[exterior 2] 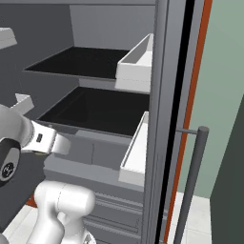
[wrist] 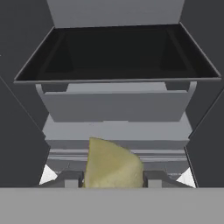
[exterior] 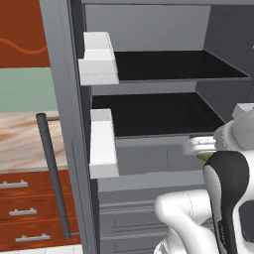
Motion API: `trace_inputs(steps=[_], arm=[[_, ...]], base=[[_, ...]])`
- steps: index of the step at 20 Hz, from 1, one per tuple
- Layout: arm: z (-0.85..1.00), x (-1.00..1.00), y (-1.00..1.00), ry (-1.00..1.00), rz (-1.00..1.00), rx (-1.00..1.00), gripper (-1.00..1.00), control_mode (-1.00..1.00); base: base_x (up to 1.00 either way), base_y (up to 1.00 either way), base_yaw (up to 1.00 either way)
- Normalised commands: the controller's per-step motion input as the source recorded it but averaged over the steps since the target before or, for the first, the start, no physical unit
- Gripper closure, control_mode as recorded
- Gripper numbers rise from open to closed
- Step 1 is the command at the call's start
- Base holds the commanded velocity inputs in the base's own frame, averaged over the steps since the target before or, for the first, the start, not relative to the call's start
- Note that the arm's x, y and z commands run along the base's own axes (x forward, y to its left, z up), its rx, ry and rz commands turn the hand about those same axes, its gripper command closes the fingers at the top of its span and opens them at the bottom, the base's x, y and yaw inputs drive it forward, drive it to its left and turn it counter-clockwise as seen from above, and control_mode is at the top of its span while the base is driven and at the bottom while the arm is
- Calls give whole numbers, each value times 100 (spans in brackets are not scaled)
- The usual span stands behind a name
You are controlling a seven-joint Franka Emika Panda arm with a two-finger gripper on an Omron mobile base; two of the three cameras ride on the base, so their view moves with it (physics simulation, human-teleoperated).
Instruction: Retrieve the sausage and cheese from the fridge and place them on the cutting board on the counter.
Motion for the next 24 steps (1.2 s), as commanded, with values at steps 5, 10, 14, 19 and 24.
trace_inputs(steps=[5, 10, 14, 19, 24], arm=[[-25, -1, 0, 0, 0, 4, 100, -100], [0, 0, 0, 0, 0, 0, 100, -100], [0, 0, 0, 0, 0, 0, 100, -100], [-2, -4, 1, 0, 0, 0, 100, 100], [0, 0, 0, 0, 0, 0, 100, 100]], base=[[0, 0, 0], [0, 0, 0], [0, 0, 0], [-15, 0, 0], [-61, 3, 1]])
